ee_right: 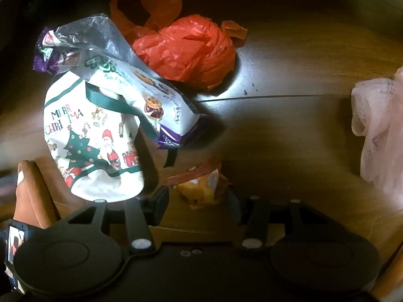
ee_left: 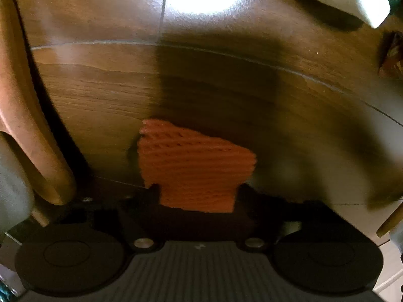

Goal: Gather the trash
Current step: 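Grasp the orange mesh sleeve with left tool while right tool grasps the snack wrapper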

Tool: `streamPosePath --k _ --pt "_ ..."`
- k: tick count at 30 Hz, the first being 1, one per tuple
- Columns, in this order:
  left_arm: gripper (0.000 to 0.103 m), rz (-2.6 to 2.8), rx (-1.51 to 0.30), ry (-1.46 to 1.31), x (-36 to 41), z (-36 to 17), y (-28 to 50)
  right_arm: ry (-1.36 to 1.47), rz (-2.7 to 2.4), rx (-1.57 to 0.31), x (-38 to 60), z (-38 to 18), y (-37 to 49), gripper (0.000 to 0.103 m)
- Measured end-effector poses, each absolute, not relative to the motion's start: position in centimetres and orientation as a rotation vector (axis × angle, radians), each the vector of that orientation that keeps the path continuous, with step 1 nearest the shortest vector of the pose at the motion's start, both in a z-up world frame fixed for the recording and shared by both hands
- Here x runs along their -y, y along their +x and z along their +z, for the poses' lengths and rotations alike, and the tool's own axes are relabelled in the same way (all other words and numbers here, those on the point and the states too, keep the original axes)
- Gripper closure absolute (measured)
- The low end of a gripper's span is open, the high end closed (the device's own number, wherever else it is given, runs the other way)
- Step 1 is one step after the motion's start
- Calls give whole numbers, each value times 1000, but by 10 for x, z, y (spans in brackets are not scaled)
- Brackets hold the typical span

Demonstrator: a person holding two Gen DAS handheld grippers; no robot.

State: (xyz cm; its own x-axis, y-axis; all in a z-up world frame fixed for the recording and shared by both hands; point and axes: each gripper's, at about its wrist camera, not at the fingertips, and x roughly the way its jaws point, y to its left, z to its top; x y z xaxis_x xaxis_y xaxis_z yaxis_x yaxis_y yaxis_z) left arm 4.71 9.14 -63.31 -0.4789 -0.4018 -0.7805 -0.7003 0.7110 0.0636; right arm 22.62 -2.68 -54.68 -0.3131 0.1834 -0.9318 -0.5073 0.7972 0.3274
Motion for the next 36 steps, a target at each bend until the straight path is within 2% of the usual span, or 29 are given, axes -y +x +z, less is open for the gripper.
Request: streamPosePath --k 3,5,7,8,9,16,22,33,36 --pt "70 474 -2125 -845 -89 -634 46 -256 713 -1756 27 -547 226 55" --pt "72 478 -2107 -859 -93 -634 47 -258 719 -1740 27 -546 224 55" --pt "81 480 -2073 -872 -95 -631 51 -256 726 -1727 28 -544 225 67" --pt "82 482 -2056 -880 -97 -629 53 -251 730 -1729 27 -545 225 76" --pt "85 482 -2041 -884 -98 -628 56 -247 731 -1729 27 -545 225 77" --pt "91 513 -1938 -878 -110 -610 71 -259 760 -1664 26 -527 230 80" --pt "92 506 -1871 -850 -119 -583 81 -212 743 -1618 31 -494 245 80" --pt "94 512 -1712 -843 -133 -513 99 -135 701 -1509 60 -392 258 80" --pt "94 541 -1719 -872 -136 -507 96 -77 736 -1470 71 -354 254 80"
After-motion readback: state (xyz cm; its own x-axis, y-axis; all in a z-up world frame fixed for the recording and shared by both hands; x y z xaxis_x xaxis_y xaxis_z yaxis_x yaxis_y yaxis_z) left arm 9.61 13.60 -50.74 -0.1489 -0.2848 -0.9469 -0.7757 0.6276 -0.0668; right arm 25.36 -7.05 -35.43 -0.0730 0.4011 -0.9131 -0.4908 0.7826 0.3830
